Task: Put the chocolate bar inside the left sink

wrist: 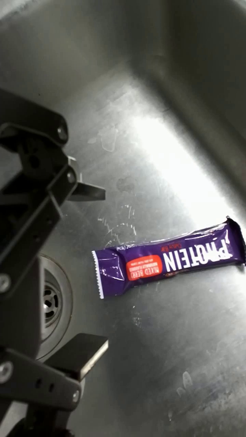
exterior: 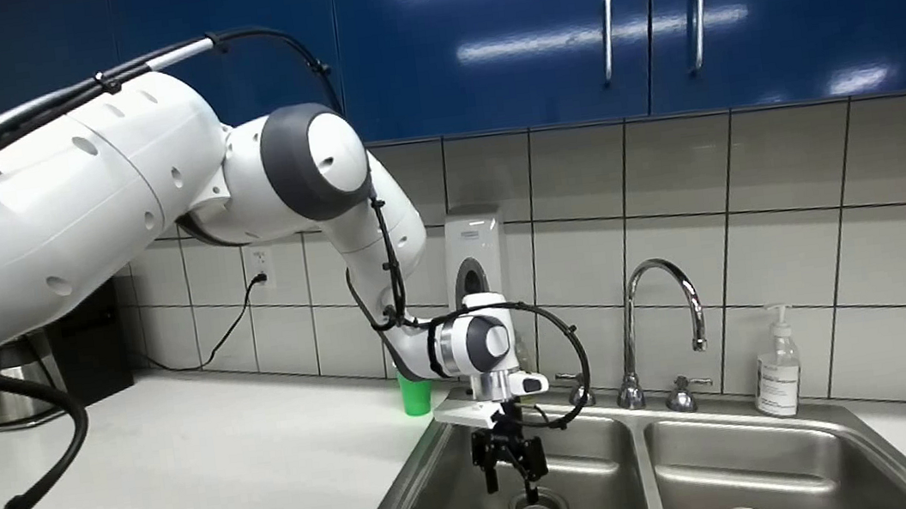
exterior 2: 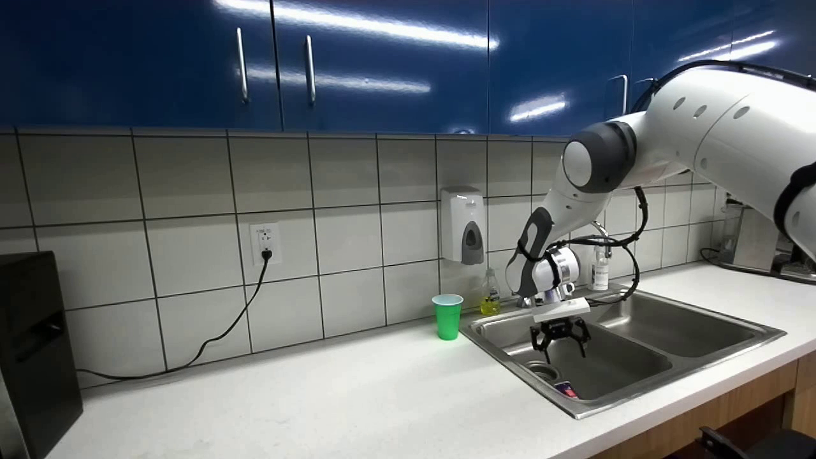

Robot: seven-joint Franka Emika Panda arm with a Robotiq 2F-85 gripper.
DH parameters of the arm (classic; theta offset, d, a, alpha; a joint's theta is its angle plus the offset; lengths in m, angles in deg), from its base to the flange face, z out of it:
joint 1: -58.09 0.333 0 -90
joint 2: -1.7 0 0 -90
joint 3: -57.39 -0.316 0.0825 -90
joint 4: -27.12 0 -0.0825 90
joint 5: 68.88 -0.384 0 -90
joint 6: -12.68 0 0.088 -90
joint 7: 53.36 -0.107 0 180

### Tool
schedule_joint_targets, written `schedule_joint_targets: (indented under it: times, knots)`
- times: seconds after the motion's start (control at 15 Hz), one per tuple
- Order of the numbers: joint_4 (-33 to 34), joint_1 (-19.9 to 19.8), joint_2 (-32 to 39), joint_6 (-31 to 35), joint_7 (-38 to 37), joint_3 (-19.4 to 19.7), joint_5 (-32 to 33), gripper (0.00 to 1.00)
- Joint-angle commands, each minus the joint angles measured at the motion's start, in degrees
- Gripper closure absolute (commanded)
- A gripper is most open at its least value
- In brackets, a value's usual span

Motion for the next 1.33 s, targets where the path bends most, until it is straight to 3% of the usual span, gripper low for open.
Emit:
schedule_joint_targets:
  times: [0.0,0.6,1.27]
  knots:
    - [-5.8,0.84,-6.1,-0.1,-0.63,0.54,-0.37,0.0]
    - [-21.03,3.14,-22.97,-0.19,-0.62,0.96,1.26,0.0]
    - [-42.75,8.91,-43.52,-2.21,-0.28,-1.9,6.86,0.0]
